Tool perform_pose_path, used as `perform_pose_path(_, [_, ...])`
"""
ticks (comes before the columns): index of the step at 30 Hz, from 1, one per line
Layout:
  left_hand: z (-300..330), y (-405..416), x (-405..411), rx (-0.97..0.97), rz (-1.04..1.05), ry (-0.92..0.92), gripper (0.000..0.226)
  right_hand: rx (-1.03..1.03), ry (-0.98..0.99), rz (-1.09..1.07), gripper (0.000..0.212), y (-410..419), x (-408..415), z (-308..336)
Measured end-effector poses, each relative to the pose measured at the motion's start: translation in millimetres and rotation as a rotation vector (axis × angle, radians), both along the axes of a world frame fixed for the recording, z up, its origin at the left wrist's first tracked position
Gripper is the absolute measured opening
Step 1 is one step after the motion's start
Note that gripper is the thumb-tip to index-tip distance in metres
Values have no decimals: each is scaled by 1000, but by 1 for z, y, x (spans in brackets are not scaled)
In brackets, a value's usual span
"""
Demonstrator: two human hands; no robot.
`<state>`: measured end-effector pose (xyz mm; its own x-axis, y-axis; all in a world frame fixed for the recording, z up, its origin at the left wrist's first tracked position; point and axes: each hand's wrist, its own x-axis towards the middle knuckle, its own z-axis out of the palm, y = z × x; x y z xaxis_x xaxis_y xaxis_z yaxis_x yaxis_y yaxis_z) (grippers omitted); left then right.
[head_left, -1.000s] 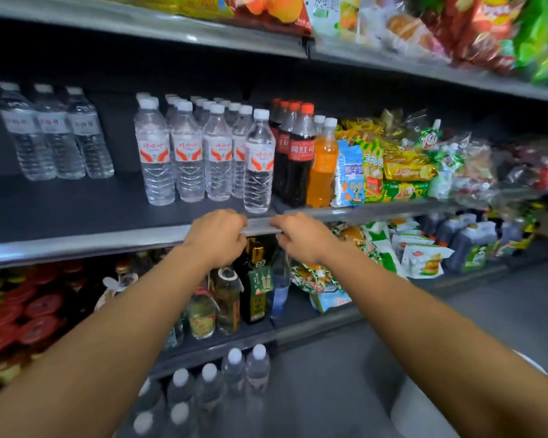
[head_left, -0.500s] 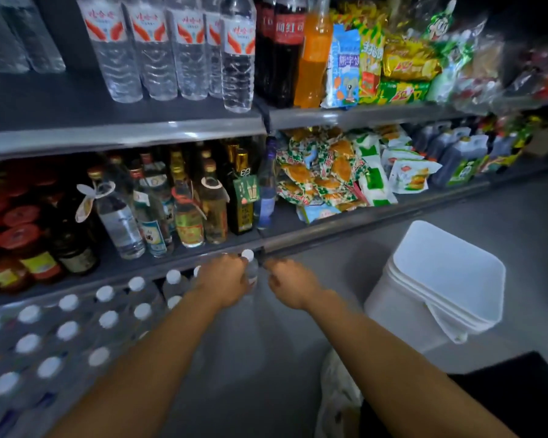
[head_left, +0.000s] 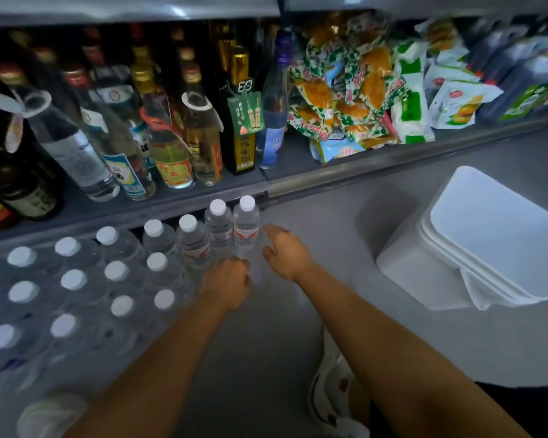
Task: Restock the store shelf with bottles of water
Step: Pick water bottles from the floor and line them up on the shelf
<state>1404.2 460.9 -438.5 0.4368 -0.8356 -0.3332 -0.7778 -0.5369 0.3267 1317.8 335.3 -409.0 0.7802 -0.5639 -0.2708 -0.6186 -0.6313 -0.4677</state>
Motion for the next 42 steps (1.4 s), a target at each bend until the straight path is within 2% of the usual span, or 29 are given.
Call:
perform_pose_path(4, [-18,-8,13,29,-4,-18,24,-32,-42,-11,68,-22,45,-7])
perform_pose_path(6, [-24,-11,18,50,-6,-42,20,-91,-2,26,71,-32,65,-7])
perform_pose_path(11, [-33,-14,26,32,32,-23,18,-284,112,136,58,-48,90,-6])
perform_pose_path(19, [-3,-5,21,-71,21,38,8,-190,82,116,40,-32,69,18])
perform_pose_path(25, [69,6,27,-205,7,-87,16,-228,-56,142,27,-15,39,108])
perform_pose_path(29, [131,20,32,-342,-9,-221,13,-308,-143,176,31,-1,24,184])
perform_pose_path(33, [198,32,45,-398,10,-363,21,-407,-280,174,29,9,25,258])
perform_pose_path(38, [286,42,71,-508,30,-529,19,-493,-474,180,28,11,44,344])
perform_pose_path(42, [344,41,94,-547,87,-631,22,-586,-594,186,38,12,69,404])
